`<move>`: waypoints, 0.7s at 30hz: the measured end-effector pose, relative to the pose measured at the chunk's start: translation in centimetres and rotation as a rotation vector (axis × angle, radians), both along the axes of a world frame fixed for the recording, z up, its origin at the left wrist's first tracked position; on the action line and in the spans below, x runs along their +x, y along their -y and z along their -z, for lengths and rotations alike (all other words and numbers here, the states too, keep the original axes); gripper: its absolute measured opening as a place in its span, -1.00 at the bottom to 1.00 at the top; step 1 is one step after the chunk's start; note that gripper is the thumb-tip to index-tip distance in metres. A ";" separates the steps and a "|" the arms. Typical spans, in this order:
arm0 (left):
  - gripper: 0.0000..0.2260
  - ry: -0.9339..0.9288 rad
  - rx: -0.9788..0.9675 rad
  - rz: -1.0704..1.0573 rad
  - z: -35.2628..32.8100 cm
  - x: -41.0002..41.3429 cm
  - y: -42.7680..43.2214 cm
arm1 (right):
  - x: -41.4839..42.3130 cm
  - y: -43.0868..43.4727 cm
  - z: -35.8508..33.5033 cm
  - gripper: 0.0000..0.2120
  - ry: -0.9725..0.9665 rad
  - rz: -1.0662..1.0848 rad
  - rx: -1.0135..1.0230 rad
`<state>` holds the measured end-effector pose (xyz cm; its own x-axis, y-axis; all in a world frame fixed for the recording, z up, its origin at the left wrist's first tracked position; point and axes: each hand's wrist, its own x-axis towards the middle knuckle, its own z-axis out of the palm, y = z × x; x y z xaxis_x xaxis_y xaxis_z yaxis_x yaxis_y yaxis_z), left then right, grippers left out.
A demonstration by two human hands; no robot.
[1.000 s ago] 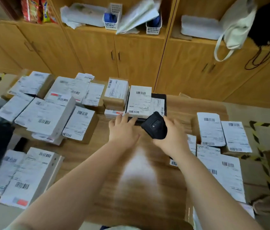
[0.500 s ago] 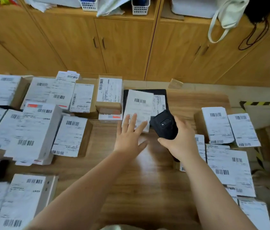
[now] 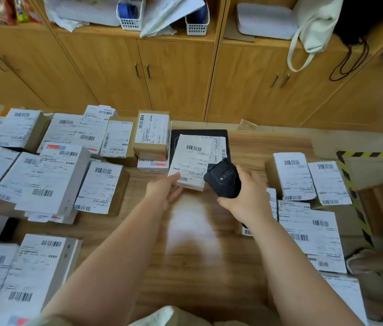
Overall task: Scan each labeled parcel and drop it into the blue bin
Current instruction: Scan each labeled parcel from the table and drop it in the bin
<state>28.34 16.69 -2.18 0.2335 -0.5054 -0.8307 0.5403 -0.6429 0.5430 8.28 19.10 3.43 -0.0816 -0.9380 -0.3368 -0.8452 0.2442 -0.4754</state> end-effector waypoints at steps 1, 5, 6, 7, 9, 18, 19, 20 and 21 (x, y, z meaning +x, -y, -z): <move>-0.72 -0.018 0.005 0.026 -0.4 0.2 -0.7 | -0.2 -0.1 -0.4 -0.11 0.005 -0.012 -0.009; -0.72 0.083 -0.094 0.049 -2.9 0.7 -5.6 | -1.6 -1.1 -3.0 -0.13 -0.071 -0.119 -0.054; -0.71 0.139 -0.159 0.017 -3.8 0.8 -7.1 | -1.9 -1.5 -3.7 -0.12 -0.099 -0.145 -0.068; -0.70 0.195 -0.216 -0.018 -4.8 0.7 -8.6 | -2.3 -1.8 -4.4 -0.11 -0.123 -0.170 -0.086; -0.69 0.307 -0.284 -0.056 -6.7 0.4 -11.1 | -2.6 -2.4 -5.4 -0.10 -0.147 -0.217 -0.129; -0.67 0.668 -0.411 0.017 -11.0 0.3 -16.5 | -1.9 -5.3 -7.6 -0.12 -0.273 -0.390 -0.174; -0.67 0.677 -0.414 0.016 -11.0 0.2 -16.9 | -2.0 -5.6 -7.6 -0.12 -0.269 -0.393 -0.166; -0.66 0.686 -0.412 0.012 -11.1 0.1 -17.4 | -2.1 -5.8 -7.6 -0.12 -0.268 -0.397 -0.163; -0.66 0.688 -0.415 0.008 -11.2 0.0 -17.8 | -2.2 -6.1 -7.7 -0.12 -0.271 -0.402 -0.166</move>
